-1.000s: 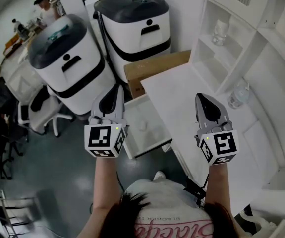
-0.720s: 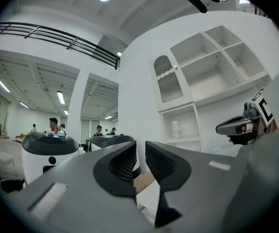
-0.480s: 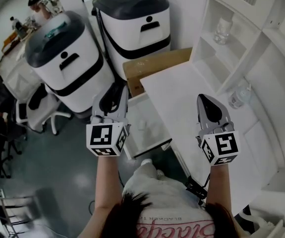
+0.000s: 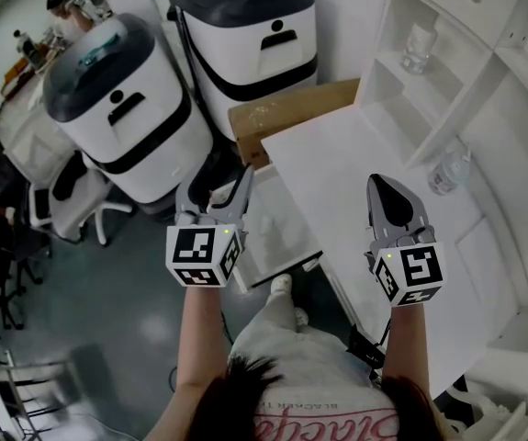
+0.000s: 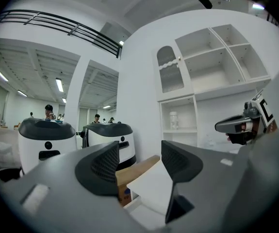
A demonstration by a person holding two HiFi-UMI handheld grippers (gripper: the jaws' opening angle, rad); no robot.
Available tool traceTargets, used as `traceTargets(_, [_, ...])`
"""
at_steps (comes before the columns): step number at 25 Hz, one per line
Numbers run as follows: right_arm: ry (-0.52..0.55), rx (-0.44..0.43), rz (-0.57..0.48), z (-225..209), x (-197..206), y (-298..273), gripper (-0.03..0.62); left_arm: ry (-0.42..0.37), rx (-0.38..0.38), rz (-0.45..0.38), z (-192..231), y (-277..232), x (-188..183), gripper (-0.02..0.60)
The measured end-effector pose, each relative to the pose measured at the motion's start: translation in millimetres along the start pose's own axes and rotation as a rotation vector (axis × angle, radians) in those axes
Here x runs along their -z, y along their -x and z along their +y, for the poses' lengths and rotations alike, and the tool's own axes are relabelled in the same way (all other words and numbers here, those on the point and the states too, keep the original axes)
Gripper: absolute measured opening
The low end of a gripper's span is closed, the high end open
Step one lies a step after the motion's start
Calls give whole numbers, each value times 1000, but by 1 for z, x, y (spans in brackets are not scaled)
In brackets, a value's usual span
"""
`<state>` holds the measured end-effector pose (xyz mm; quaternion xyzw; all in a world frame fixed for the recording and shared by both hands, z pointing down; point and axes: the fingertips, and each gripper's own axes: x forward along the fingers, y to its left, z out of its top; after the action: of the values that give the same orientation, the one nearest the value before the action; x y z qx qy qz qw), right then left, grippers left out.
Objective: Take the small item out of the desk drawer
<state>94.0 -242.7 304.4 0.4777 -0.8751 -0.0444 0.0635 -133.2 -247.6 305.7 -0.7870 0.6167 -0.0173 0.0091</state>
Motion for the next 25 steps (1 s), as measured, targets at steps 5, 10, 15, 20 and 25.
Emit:
traceTargets(5, [-16,3,41,1,17,-4,2,-4,21,68,-4,-12,25,279])
traceTargets(10, [-31,9,87,3,38,-10,2,21,36,148,-4,-22,58,276])
traceTargets(15, [-49,17,140,1,61,-17,2,62,38,229,0,-32,96,273])
traceTargets(20, [-64,18,183,-2,78,-24,2,95,52,322,-1,-40,135,270])
traceTargets(25, [-83,28,224,-5,93,-30,2,145,61,386,0,-46,164,255])
